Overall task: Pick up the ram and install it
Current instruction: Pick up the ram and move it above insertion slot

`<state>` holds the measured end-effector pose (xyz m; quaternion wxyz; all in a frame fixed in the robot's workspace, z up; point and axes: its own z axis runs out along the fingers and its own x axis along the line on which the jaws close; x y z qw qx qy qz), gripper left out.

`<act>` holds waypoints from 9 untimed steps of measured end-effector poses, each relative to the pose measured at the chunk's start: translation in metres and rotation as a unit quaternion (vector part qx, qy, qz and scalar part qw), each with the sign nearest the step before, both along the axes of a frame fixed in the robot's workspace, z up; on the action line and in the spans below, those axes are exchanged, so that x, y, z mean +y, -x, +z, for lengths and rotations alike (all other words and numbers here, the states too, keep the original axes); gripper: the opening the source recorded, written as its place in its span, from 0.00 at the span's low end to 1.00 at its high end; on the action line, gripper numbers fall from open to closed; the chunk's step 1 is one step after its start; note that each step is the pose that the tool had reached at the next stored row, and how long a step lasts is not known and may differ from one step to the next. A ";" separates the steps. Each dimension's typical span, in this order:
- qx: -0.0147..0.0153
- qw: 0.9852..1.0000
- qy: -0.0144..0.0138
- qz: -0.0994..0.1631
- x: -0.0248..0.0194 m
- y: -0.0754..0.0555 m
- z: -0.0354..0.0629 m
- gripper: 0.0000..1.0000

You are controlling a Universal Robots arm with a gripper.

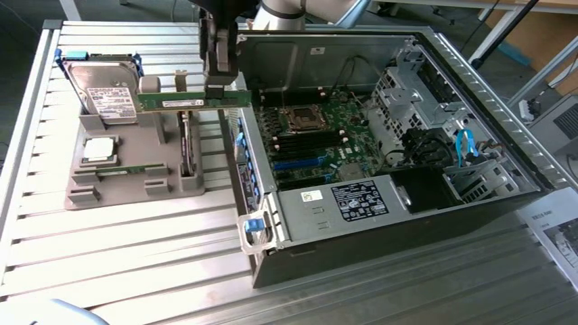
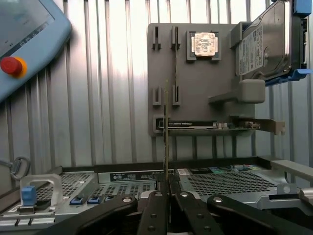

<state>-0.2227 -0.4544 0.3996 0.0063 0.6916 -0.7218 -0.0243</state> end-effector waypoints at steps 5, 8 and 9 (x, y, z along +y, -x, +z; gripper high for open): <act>0.000 1.000 0.000 0.002 0.0000 -0.010 0.0000 0.12; 0.000 1.000 0.000 0.003 0.0000 -0.017 0.0000 0.12; 0.000 1.000 0.000 0.003 0.0000 -0.019 0.0000 0.12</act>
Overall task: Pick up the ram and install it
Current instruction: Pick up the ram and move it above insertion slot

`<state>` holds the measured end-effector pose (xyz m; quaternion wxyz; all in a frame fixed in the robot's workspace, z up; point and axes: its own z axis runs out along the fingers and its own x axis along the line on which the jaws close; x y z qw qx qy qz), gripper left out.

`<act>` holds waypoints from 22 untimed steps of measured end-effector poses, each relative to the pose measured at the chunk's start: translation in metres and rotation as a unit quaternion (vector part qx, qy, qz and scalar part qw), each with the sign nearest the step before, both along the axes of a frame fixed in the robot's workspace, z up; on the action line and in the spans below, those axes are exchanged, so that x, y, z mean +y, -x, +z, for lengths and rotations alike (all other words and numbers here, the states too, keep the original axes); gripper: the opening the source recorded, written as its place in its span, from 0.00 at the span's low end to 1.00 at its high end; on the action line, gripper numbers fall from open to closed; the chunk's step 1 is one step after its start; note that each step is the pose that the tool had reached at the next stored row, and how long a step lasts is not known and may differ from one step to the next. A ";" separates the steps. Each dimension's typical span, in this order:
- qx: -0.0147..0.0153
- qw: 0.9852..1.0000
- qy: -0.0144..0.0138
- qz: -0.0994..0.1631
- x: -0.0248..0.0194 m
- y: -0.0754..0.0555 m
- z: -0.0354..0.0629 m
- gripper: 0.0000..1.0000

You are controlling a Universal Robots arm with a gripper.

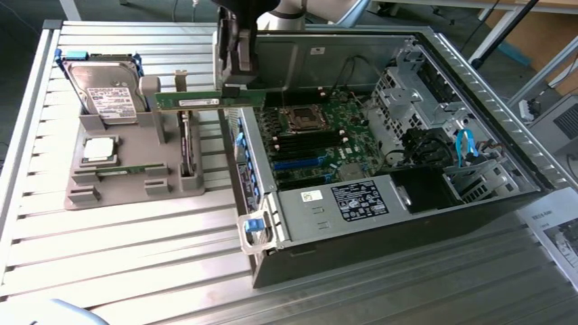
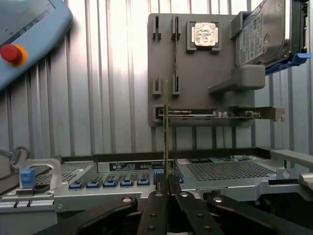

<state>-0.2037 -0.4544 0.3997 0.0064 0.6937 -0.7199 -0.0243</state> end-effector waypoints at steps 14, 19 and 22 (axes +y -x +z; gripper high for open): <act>0.000 1.000 0.000 0.004 0.0000 -0.030 0.0000 0.12; 0.000 1.000 0.000 0.006 0.0000 -0.042 0.0000 0.12; 0.000 1.000 0.000 0.007 0.0000 -0.048 0.0000 0.12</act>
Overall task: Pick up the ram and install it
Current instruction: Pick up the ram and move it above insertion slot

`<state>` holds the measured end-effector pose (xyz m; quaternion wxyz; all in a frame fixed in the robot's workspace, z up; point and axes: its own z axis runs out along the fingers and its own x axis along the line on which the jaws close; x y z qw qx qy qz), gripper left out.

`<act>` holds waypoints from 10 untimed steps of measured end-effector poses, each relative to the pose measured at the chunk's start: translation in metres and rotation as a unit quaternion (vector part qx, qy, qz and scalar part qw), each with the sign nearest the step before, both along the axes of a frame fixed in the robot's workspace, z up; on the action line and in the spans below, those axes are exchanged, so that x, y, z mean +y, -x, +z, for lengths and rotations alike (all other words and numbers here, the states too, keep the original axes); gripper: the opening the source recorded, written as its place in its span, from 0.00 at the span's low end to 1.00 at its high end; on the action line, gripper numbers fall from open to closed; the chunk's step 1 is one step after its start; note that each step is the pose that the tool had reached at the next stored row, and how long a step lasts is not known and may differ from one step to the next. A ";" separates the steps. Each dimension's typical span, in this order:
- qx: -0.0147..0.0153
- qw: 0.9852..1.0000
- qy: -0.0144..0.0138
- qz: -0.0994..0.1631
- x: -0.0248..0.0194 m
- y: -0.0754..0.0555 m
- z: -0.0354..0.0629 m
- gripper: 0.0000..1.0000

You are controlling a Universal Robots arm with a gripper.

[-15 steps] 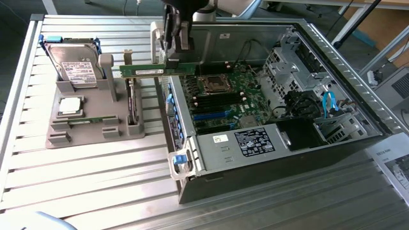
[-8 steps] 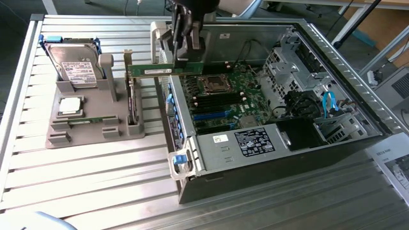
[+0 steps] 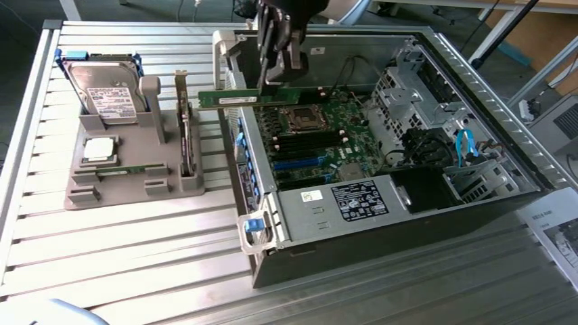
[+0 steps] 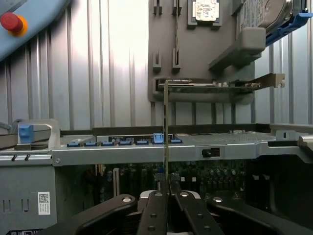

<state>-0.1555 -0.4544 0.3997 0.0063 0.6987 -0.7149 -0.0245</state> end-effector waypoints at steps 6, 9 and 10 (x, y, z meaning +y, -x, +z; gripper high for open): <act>0.000 1.000 0.000 0.002 0.0000 -0.012 0.0000 0.12; 0.000 1.000 0.000 0.003 0.0000 -0.019 0.0000 0.12; 0.000 1.000 0.000 0.003 0.0000 -0.021 0.0000 0.12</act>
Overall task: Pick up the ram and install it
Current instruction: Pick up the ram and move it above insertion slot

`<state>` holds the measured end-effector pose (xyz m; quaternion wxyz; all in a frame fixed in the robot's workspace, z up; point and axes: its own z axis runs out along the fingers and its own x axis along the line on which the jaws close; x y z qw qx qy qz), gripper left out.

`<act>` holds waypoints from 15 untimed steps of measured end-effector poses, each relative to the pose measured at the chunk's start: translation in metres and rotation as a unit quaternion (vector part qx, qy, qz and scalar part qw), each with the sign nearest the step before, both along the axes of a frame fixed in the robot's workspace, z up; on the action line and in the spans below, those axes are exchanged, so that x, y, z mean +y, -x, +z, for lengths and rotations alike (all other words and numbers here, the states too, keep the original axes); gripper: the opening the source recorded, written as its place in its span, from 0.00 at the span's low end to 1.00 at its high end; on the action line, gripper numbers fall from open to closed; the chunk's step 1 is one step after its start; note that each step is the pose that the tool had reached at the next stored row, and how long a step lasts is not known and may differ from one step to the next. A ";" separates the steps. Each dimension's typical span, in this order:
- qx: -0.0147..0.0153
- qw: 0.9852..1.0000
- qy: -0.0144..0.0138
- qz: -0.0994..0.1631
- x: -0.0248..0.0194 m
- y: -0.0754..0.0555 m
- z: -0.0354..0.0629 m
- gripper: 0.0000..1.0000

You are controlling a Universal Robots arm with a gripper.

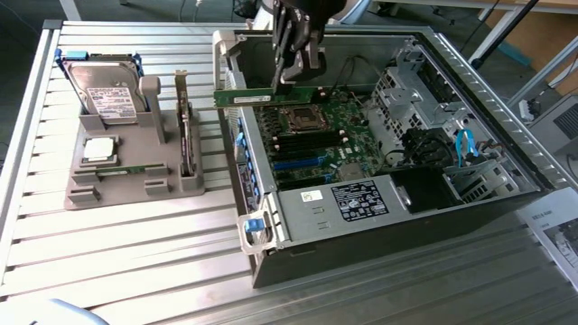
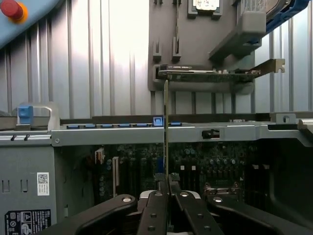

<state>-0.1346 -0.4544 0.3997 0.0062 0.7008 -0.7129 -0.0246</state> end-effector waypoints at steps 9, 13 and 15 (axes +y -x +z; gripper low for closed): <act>0.000 1.000 0.000 0.007 0.0000 -0.067 0.0000 0.12; 0.000 1.000 0.000 0.011 0.0000 -0.105 0.0000 0.12; 0.000 1.000 0.000 0.011 0.0000 -0.105 0.0000 0.12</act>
